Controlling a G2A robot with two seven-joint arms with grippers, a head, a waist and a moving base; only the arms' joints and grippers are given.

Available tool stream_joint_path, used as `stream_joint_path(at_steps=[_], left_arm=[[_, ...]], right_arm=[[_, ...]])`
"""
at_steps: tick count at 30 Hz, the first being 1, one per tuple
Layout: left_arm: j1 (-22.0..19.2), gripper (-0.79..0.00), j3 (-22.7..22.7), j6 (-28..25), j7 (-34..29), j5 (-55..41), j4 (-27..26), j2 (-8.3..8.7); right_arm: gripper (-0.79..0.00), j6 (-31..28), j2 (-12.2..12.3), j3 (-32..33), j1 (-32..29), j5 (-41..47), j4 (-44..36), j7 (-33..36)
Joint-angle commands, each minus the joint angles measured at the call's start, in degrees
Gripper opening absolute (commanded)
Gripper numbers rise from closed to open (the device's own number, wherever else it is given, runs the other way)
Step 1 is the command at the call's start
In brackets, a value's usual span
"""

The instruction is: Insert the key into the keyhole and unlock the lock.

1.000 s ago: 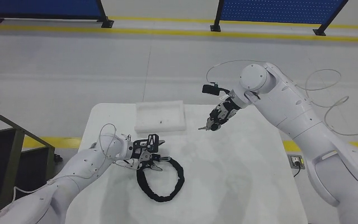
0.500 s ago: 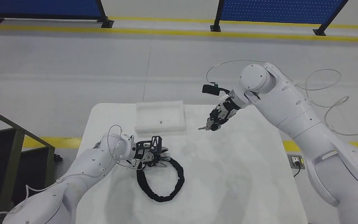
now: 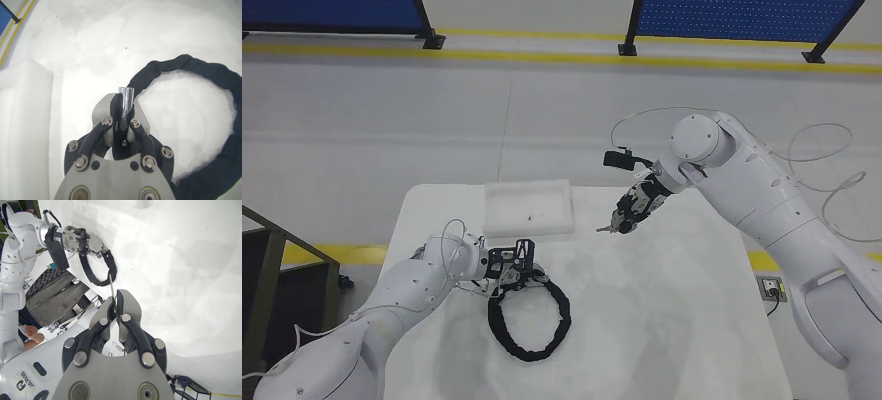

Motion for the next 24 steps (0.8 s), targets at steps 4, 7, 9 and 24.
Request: stream_joint_path(at_steps=[4, 7, 9, 24], left_arm=[[-0.88, -0.785, -1.08, -0.59, 5.55, -0.27, -1.25, 0.62], [-1.53, -0.785, -1.77, -0.74, 8.03, -0.32, -2.87, 1.22], [-1.65, -0.785, -2.17, -0.58, 8.19, -1.45, -5.17, 1.70], [-2.67, -0.785, -3.01, -8.01, 0.77, -16.63, -24.54, 7.65]], right_arm=[[-0.785, 0.00, 0.00, 0.00, 0.00, 0.00, 0.00, 0.00], [-0.785, 0.00, 0.00, 0.00, 0.00, 0.00, 0.00, 0.00], [-0.785, 0.00, 0.00, 0.00, 0.00, 0.00, 0.00, 0.00], [-0.785, 2.71, 6.15, -7.20, 5.72, 8.23, -13.27, 0.00]])
